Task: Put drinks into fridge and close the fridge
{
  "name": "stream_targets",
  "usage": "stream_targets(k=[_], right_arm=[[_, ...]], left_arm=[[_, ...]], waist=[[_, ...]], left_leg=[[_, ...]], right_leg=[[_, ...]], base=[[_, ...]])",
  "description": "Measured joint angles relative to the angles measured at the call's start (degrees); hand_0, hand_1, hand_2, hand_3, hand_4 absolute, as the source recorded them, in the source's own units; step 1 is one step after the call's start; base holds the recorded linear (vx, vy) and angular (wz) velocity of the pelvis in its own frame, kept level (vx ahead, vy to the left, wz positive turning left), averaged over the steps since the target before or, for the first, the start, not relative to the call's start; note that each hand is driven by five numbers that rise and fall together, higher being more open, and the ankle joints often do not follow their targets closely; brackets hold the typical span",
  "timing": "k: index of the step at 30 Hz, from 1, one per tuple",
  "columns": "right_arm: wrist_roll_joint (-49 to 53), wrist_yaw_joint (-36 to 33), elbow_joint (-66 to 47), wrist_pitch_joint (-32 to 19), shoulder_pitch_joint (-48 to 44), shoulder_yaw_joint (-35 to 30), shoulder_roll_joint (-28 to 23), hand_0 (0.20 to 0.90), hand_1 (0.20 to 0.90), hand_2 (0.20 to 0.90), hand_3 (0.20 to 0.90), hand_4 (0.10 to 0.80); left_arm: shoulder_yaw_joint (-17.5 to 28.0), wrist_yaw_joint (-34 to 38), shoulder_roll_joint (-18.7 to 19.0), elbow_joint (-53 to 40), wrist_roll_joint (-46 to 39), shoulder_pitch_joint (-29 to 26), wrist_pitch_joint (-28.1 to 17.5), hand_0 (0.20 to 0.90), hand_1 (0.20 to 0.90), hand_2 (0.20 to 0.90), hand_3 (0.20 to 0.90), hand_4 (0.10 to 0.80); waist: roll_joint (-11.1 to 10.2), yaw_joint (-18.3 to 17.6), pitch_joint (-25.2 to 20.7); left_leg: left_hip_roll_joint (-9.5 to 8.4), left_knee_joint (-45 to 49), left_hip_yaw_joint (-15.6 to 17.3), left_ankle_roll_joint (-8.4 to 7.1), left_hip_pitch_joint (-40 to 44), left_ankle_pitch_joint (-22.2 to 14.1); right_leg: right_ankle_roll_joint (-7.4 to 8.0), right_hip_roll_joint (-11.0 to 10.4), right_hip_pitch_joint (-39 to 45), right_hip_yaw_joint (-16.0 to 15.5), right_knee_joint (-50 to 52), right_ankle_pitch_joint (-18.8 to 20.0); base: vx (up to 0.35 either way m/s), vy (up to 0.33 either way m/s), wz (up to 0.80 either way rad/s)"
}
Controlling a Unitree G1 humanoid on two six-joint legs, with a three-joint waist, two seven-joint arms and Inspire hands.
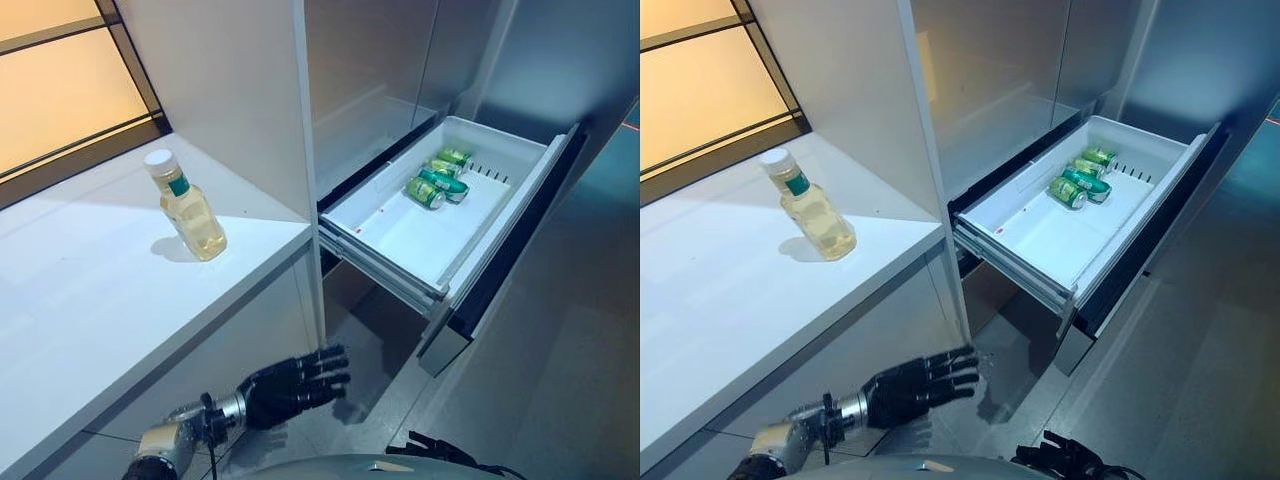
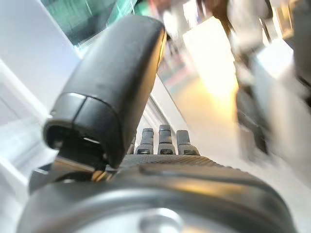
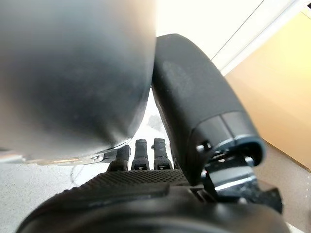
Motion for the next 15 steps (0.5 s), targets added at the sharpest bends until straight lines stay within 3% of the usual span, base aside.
stream_targets(k=[5, 8, 11, 15], right_arm=[[0.00, -0.16, 0.00, -1.34, 1.01, 0.07, 0.05, 0.900, 0.900, 0.900, 0.900, 0.800], [0.05, -0.35, 0.03, -1.90, 1.31, 0.17, 0.15, 0.900, 0.900, 0.900, 0.900, 0.800], [0.16, -1.42, -0.08, -2.47, 1.76, 0.29, 0.04, 0.900, 0.900, 0.900, 0.900, 0.800], [0.87, -2.95, -0.93, -2.68, 2.44, 0.86, -0.06, 0.900, 0.900, 0.900, 0.900, 0.800]], left_arm=[[3.03, -1.60, -0.10, -19.37, -14.74, -1.62, 0.96, 0.900, 0.900, 0.900, 0.900, 0.800], [3.88, 1.73, -0.06, -27.42, -21.38, -3.99, -4.07, 0.900, 0.900, 0.900, 0.900, 0.800], [4.80, 13.10, 0.72, -32.56, -24.15, -8.15, -17.82, 0.900, 0.900, 0.900, 0.900, 0.800], [8.68, 31.78, 2.12, -33.12, -15.75, -10.08, -36.27, 0.900, 0.900, 0.900, 0.900, 0.800]], waist=[[0.12, 0.22, 0.04], [0.24, 0.18, -0.03], [0.73, 0.15, -0.35], [0.94, -0.04, -0.55]], left_leg=[[-0.02, 0.13, -0.40, 0.00, 0.22, 0.00], [-0.06, 0.02, -1.11, 0.00, 0.65, 0.00], [-0.05, 0.00, -1.34, -0.01, 0.67, 0.00], [0.00, 0.17, -1.59, -0.10, 0.71, 0.07]], right_leg=[[0.01, -0.01, 0.41, -0.25, -0.03, 0.00], [0.02, -0.03, 0.92, -0.63, -0.04, -0.01], [0.02, -0.01, 1.04, -0.85, -0.27, -0.01], [0.00, 0.06, 1.14, -1.04, -0.31, 0.00]], base=[[0.020, -0.004, 0.03], [0.040, -0.006, 0.06], [0.047, -0.011, 0.02], [0.025, -0.012, 0.01]])
